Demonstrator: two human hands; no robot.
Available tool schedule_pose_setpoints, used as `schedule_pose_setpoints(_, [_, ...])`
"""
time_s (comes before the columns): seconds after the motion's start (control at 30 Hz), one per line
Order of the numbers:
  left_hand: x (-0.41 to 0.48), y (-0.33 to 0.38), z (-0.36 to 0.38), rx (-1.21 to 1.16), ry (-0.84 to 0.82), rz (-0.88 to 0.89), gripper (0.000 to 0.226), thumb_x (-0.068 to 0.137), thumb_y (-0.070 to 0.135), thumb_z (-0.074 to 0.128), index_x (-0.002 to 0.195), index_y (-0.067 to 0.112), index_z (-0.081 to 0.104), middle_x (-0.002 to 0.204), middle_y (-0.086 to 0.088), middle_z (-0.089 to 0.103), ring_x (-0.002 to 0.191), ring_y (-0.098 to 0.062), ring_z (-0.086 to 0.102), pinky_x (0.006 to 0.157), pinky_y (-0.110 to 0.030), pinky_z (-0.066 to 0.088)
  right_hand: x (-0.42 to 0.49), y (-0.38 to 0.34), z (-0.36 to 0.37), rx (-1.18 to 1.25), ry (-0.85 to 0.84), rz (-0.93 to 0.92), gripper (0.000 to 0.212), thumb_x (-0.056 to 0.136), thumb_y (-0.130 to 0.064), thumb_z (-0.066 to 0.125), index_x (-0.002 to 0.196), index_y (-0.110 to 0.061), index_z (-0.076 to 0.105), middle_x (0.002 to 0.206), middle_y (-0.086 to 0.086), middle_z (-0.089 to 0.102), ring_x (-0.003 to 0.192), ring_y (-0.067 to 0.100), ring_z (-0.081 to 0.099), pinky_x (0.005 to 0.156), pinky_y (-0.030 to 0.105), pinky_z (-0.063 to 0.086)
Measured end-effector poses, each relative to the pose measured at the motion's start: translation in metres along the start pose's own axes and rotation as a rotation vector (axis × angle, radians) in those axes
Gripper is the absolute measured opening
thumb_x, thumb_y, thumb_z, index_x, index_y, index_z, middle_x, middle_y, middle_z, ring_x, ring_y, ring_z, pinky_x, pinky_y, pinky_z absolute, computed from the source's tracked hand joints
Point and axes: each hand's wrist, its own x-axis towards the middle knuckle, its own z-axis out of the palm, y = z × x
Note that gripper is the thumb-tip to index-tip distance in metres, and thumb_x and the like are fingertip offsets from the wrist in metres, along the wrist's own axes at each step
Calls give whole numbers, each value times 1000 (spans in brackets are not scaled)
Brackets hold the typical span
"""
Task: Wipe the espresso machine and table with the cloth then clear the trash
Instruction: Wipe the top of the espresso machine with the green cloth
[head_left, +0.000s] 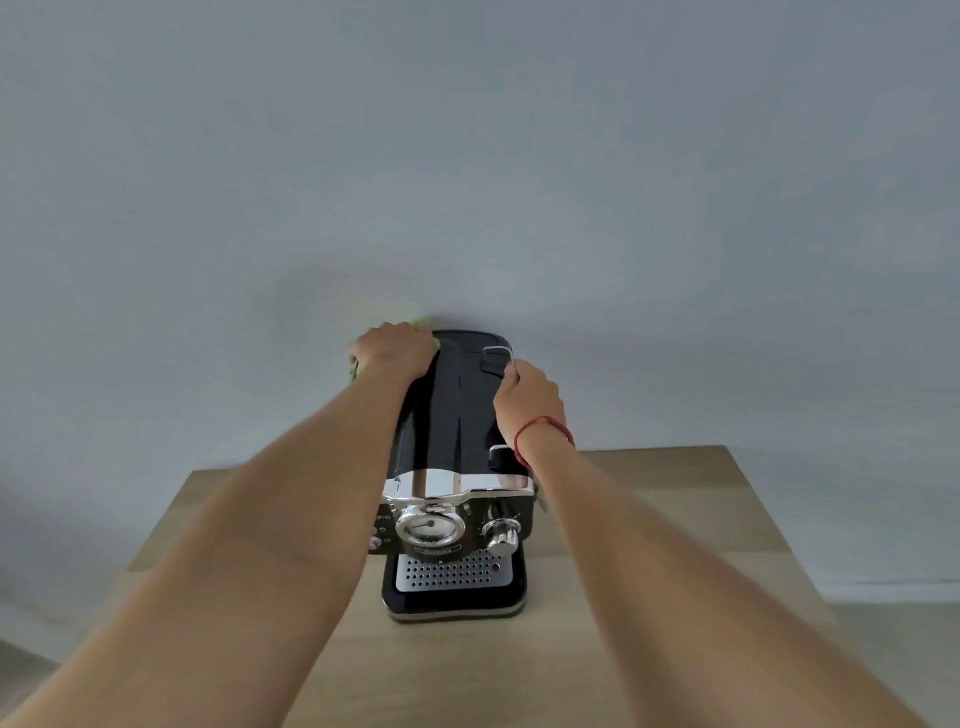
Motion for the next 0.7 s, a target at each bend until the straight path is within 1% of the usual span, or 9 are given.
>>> schedule_pose_setpoints(0.1, [-11, 6, 14, -124, 51, 146, 56, 101, 41, 15, 127, 11, 54, 126, -16, 58, 116, -36, 54, 99, -43, 39, 3, 5, -2, -2, -8, 1, 27, 101, -26, 27, 79, -20, 42, 85, 7, 53, 74, 26, 48, 66, 32, 37])
schedule_pose_setpoints(0.13, [-16, 8, 19, -136, 77, 216, 59, 100, 43, 12, 131, 13, 52, 132, -15, 55, 121, -35, 51, 102, -43, 36, 2, 5, -4, -6, -9, -1, 30, 101, -26, 27, 74, -22, 41, 86, 7, 53, 74, 26, 48, 66, 31, 36])
schedule_pose_setpoints(0.2, [-28, 9, 25, -114, 94, 344, 59, 98, 46, 11, 143, 22, 41, 147, -13, 42, 136, -30, 38, 114, -43, 26, 1, 2, -6, -11, -5, -7, 35, 101, -26, 29, 67, -23, 37, 89, 11, 56, 76, 28, 48, 67, 30, 35])
schedule_pose_setpoints(0.3, [-48, 4, 28, -68, 84, 470, 60, 96, 56, 20, 144, 28, 41, 156, -10, 29, 145, -26, 22, 119, -44, 15, -3, -5, -7, -31, -4, -19, 27, 101, -25, 30, 80, -17, 45, 102, 16, 62, 82, 31, 49, 70, 30, 33])
schedule_pose_setpoints(0.37, [-60, 2, 28, -76, 83, 421, 67, 90, 67, 27, 145, 31, 37, 158, -8, 22, 147, -25, 15, 120, -45, 11, -4, -5, -7, -31, -7, -19, 23, 100, -25, 31, 85, -17, 46, 107, 18, 62, 88, 34, 52, 71, 30, 33])
schedule_pose_setpoints(0.43, [-64, -1, 29, -129, 43, 284, 77, 86, 71, 32, 149, 29, 26, 160, -12, 15, 149, -25, 9, 120, -46, 7, -4, -3, -5, -33, -3, -12, 22, 100, -25, 31, 84, -18, 46, 108, 18, 62, 90, 34, 53, 72, 30, 33])
schedule_pose_setpoints(0.53, [-67, -3, 26, -186, 2, 230, 70, 93, 59, 30, 152, 23, 19, 158, -18, 15, 148, -29, 10, 120, -47, 7, -2, -3, -4, -15, 0, 4, 25, 100, -25, 32, 79, -18, 45, 102, 14, 61, 82, 30, 47, 72, 29, 33])
schedule_pose_setpoints(0.6, [-80, -3, 26, -179, 18, 196, 66, 96, 54, 26, 151, 19, 19, 156, -20, 21, 146, -32, 15, 119, -49, 11, -3, -5, -5, -4, 1, 14, 34, 100, -24, 32, 68, -17, 40, 93, 10, 56, 80, 28, 46, 71, 28, 33])
schedule_pose_setpoints(0.7, [-95, -7, 22, -232, 6, -10, 69, 96, 53, 23, 148, 8, 26, 153, -23, 25, 144, -36, 19, 116, -52, 17, -8, -6, -7, 30, 14, 32, 39, 100, -22, 31, 62, -19, 34, 86, 7, 51, 77, 28, 45, 69, 28, 31])
